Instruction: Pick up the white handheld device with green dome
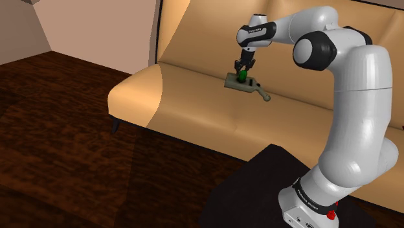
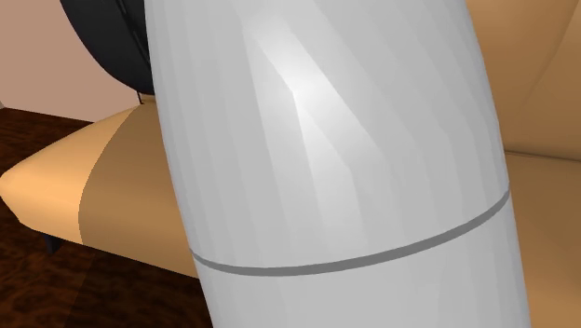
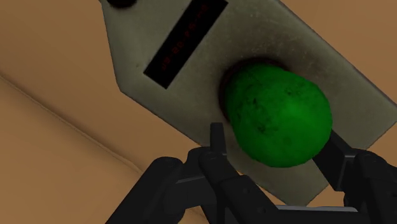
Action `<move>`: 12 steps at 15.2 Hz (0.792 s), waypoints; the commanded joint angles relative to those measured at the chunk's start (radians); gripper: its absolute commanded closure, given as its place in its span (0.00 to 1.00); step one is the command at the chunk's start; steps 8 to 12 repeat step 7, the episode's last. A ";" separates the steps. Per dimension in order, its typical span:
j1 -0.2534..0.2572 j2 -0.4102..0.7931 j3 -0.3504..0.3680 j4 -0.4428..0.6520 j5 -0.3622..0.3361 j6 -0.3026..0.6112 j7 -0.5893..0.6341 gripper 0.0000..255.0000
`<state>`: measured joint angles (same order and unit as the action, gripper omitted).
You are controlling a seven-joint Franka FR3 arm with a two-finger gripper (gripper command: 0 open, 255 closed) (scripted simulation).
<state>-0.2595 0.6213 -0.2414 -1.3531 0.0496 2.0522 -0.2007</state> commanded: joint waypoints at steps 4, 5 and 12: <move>-0.001 -0.016 -0.003 0.043 -0.003 -0.057 -0.002 1.00; -0.002 -0.019 -0.003 0.053 -0.003 -0.069 -0.002 1.00; -0.002 -0.019 -0.003 0.054 -0.003 -0.071 -0.002 1.00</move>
